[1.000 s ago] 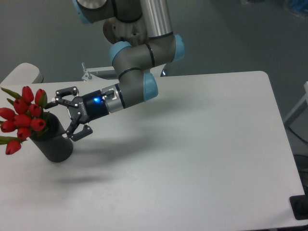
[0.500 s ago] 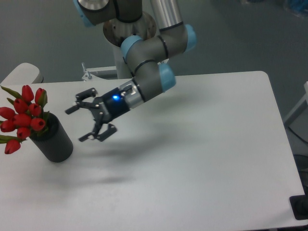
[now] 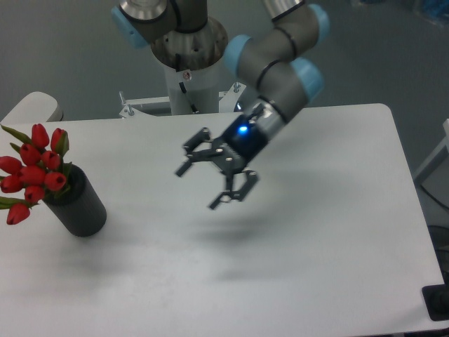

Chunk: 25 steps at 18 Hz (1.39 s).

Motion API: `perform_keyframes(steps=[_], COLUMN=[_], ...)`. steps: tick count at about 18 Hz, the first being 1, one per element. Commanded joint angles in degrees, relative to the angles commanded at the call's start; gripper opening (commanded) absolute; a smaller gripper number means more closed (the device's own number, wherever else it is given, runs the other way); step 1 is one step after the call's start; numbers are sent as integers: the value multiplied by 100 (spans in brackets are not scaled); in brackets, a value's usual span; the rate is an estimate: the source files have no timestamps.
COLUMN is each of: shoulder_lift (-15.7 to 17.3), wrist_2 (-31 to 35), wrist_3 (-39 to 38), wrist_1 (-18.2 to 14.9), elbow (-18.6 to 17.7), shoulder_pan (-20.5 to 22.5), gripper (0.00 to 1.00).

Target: Insert the flowers into the vase

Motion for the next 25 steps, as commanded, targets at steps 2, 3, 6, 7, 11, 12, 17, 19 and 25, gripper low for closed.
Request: perform_keyframes(steps=[2, 3, 6, 7, 11, 12, 17, 19, 25], shoulder_lift=[-9, 26, 105, 105, 88, 62, -140, -281, -404], wrist_2=[509, 912, 2170, 2329, 3076, 3287, 4544, 4835, 5582], wrist_3=[0, -9, -26, -26, 35, 70, 693, 887, 1266], wrist_1=[-9, -17, -88, -97, -508, -675, -1852, -2266, -2610], elbow=[149, 237, 510, 597, 1098, 1299, 2310, 2680, 3024], shoulder_pan=[97, 106, 97, 62, -17, -87, -377, -430, -588], gripper=[100, 100, 100, 100, 100, 100, 100, 100, 100])
